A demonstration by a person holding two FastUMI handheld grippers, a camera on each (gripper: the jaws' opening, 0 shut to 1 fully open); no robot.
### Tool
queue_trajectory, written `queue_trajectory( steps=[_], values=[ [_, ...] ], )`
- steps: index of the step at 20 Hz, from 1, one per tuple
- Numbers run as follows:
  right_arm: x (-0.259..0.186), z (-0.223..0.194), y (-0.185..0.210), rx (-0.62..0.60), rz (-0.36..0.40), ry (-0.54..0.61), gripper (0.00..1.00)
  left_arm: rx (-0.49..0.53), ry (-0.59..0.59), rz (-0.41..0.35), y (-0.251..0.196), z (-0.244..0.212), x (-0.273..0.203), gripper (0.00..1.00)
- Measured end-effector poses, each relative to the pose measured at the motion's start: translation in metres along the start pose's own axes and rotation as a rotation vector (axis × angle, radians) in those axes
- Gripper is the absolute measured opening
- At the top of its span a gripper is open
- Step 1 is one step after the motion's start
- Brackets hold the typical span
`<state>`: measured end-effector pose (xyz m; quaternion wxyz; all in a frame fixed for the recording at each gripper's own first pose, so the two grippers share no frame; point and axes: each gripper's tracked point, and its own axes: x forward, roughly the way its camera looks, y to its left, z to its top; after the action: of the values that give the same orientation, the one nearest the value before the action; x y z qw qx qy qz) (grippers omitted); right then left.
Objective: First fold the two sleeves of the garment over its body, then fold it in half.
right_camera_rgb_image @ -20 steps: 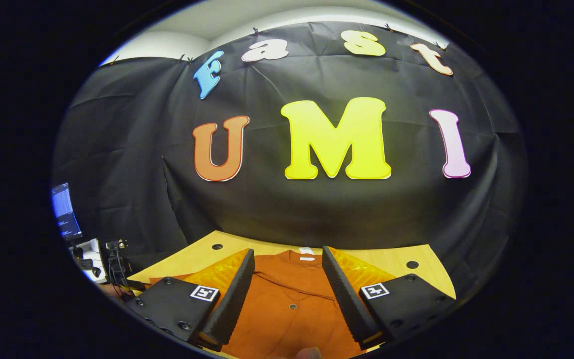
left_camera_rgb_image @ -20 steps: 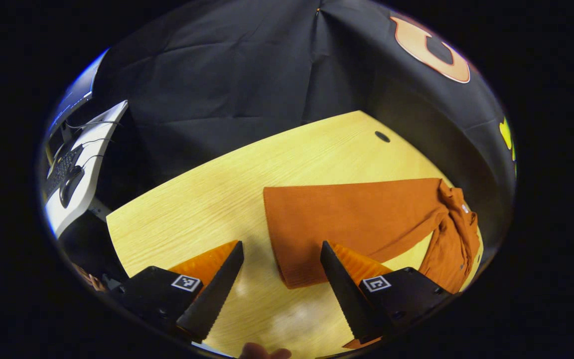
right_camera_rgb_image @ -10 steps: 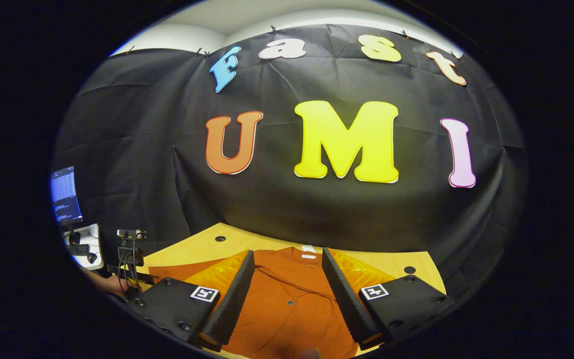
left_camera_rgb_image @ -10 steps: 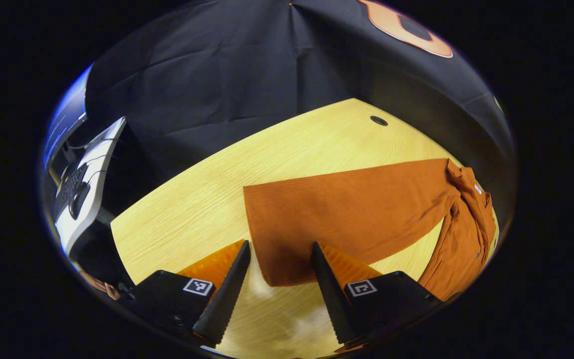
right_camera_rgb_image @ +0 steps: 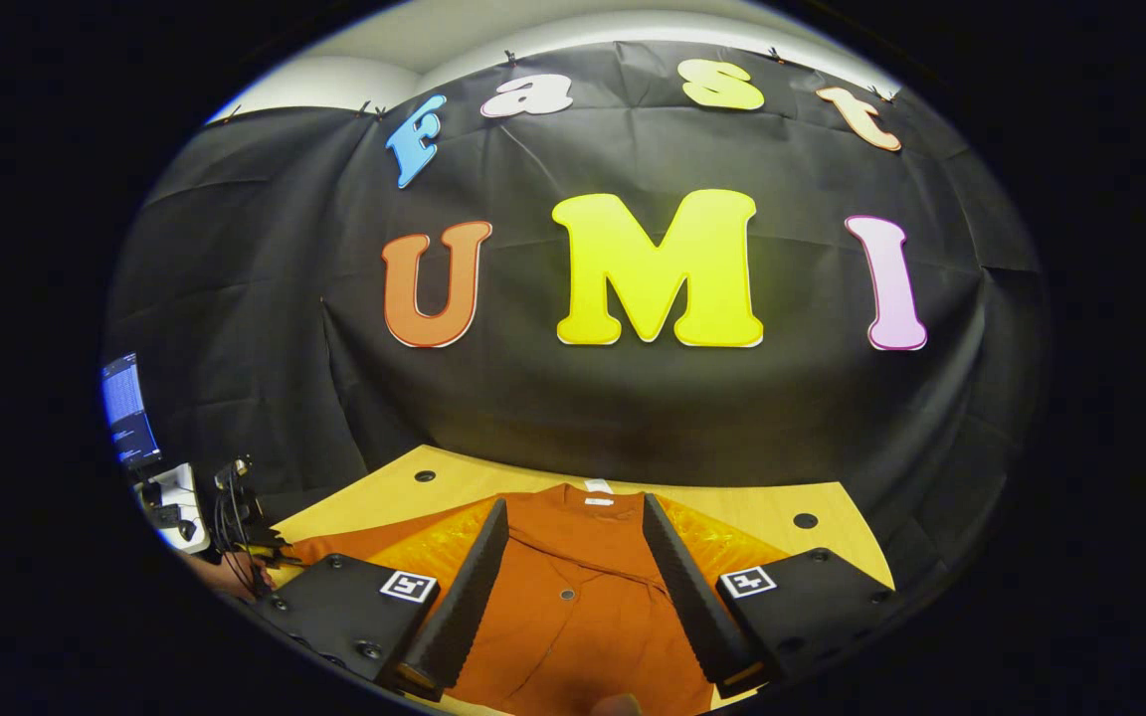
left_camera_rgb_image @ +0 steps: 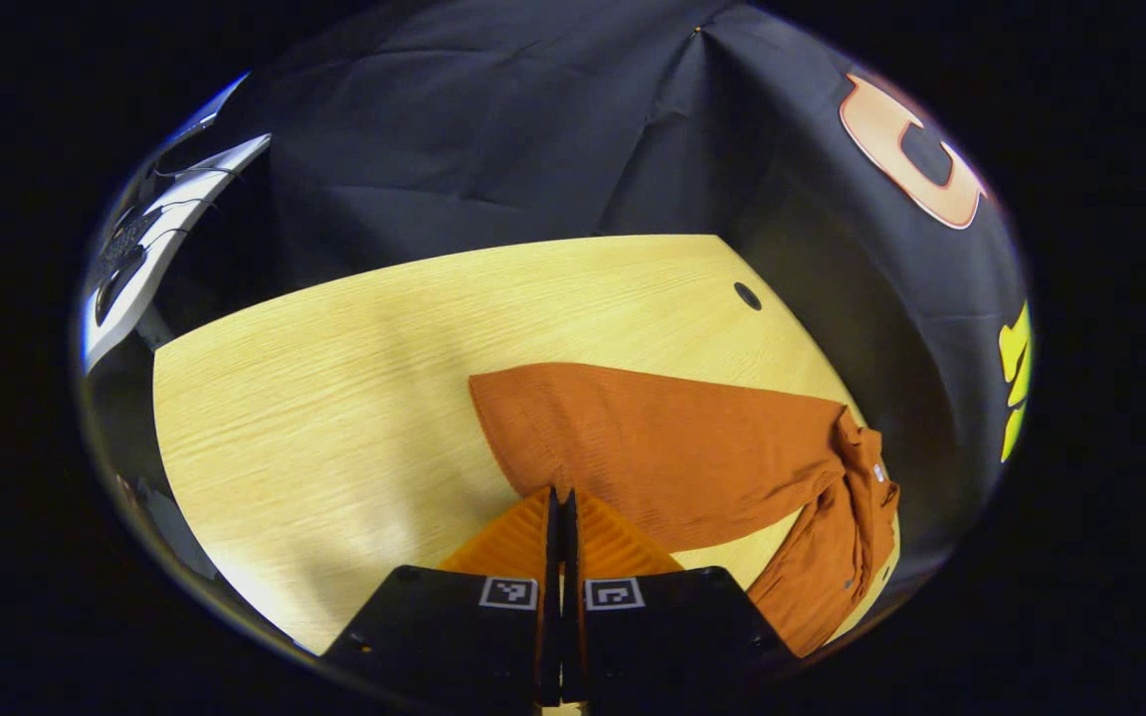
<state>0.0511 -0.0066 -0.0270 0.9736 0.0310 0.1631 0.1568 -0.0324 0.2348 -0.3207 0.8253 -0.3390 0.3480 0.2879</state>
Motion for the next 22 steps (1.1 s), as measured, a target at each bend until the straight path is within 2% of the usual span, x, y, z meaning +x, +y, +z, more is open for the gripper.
queue_trajectory(
  steps=[1,6,9,10,12,15,19,22],
  values=[
    [-0.003,-0.004,-0.002,-0.002,-0.003,0.003,0.84,0.011,-0.01,-0.017,-0.004,0.009,-0.003,0.04],
    [-0.013,-0.015,-0.017,0.026,-0.024,0.015,0.88,0.058,-0.056,-0.076,-0.041,0.061,-0.012,0.04],
    [-0.022,-0.017,-0.033,0.044,-0.042,0.004,0.88,0.11,-0.085,-0.108,-0.079,0.097,-0.016,0.03],
    [-0.026,-0.017,-0.04,0.045,-0.05,0.002,0.84,0.118,-0.087,-0.109,-0.089,0.106,-0.015,0.03],
    [-0.034,-0.022,-0.051,0.058,-0.06,0.002,0.88,0.142,-0.1,-0.142,-0.125,0.126,-0.014,0.03],
    [-0.051,-0.033,-0.069,0.081,-0.09,0.008,0.87,0.25,-0.134,-0.207,-0.191,0.158,-0.018,0.03],
    [-0.074,-0.044,-0.096,0.099,-0.152,0.009,0.88,0.429,-0.206,-0.32,-0.301,0.185,-0.033,0.03],
    [-0.092,-0.047,-0.122,0.119,-0.214,0.001,0.88,0.631,-0.272,-0.419,-0.387,0.17,-0.048,0.03]
  ],
)
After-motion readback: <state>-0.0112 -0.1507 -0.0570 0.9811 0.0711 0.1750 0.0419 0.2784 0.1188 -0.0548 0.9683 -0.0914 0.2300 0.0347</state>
